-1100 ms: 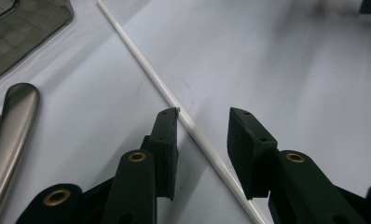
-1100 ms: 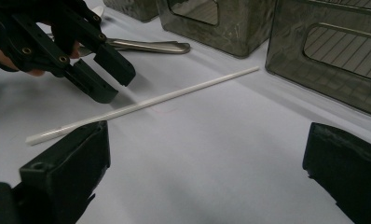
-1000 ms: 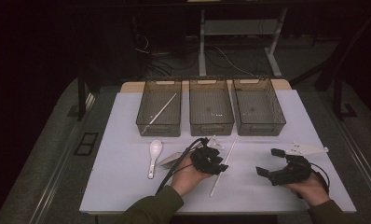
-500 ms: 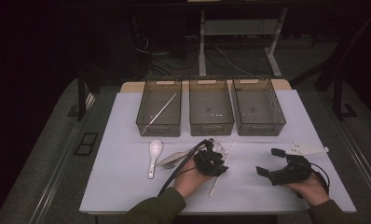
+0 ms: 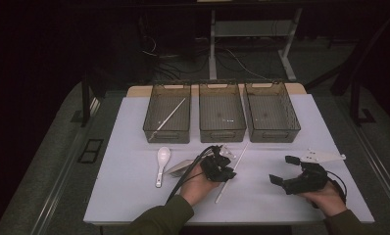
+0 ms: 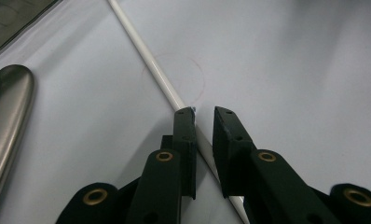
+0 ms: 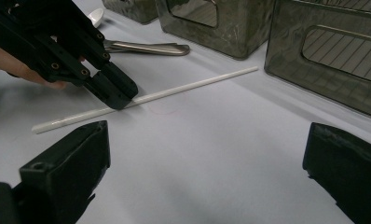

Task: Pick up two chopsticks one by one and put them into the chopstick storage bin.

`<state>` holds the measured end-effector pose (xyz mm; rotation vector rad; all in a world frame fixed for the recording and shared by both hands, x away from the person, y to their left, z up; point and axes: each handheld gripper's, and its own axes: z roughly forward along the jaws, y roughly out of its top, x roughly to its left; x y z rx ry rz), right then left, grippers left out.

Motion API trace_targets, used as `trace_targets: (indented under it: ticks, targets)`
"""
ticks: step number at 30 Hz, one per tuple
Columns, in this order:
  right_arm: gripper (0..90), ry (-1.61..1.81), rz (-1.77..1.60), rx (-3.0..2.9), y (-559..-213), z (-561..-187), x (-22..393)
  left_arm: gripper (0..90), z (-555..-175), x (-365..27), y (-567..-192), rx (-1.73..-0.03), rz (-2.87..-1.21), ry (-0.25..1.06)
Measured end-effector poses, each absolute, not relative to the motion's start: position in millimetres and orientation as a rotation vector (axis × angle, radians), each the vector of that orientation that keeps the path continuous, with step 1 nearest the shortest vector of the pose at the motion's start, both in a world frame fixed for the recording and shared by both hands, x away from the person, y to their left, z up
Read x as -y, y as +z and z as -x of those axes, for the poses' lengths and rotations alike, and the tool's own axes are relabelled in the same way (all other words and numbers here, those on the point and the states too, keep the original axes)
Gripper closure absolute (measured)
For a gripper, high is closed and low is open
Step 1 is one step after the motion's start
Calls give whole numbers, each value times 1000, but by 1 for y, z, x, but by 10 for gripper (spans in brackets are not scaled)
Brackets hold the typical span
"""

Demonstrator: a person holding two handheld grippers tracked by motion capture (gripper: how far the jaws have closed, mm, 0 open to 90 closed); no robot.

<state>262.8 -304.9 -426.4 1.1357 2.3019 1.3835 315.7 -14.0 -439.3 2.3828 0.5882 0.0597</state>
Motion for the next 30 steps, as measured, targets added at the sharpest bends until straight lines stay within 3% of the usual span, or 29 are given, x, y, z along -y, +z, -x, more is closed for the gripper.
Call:
trace_targets:
  ticks: [30]
  targets:
    - [5, 1382, -1145, -2299, -426, -262, 305, 799, -319, 10, -437, -679, -2402, 59]
